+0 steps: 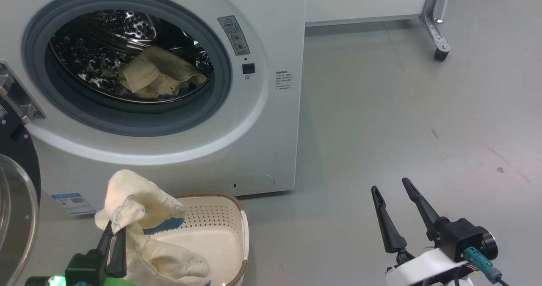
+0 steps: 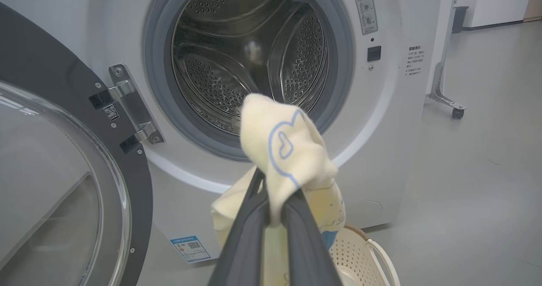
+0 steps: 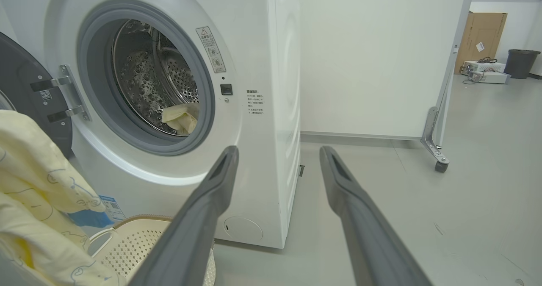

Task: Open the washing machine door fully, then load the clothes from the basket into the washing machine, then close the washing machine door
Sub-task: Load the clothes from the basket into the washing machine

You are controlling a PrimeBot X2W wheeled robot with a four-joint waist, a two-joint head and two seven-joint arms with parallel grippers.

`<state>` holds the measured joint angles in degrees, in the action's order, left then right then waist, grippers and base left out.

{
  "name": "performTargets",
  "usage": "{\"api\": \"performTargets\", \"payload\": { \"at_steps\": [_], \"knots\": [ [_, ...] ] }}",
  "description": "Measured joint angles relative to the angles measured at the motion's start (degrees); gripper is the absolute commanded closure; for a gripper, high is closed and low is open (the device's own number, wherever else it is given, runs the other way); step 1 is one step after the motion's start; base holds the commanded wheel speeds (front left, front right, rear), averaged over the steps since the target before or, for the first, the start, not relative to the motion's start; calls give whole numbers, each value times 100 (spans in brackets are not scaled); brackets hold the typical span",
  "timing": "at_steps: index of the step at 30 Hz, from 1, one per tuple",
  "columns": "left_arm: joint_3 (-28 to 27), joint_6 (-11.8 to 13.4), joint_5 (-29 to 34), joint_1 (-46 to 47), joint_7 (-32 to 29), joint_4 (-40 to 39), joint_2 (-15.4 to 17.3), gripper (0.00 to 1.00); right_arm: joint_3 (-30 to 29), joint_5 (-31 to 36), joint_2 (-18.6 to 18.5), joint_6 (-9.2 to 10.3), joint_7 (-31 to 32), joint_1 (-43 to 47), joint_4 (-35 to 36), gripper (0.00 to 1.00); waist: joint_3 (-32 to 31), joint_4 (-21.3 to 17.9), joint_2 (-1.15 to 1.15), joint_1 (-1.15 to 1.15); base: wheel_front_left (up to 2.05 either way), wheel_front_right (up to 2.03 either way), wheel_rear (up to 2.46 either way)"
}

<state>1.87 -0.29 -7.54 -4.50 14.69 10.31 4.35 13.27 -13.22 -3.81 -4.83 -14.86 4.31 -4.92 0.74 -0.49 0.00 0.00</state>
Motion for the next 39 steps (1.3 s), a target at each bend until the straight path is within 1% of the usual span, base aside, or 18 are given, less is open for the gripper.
{"api": "performTargets", "payload": {
  "at_steps": [13,26,33,39],
  "knots": [
    [-10,4,-134,-52,-2,-169,-22,100,5,1,-3,0,0,21,87,0,45,13,0,0,0,0,0],
    [-16,4,-268,13,-34,-349,-43,100,16,29,-52,0,0,59,312,0,474,-15,0,0,0,0,0],
    [-25,3,-432,385,-91,-343,-76,100,40,38,-62,-1,0,-74,452,0,760,-54,0,0,0,0,0],
    [-102,2,-534,945,-211,-320,-110,100,77,87,-63,-5,0,-273,615,0,1115,-130,0,0,0,0,0]
  ]
}}
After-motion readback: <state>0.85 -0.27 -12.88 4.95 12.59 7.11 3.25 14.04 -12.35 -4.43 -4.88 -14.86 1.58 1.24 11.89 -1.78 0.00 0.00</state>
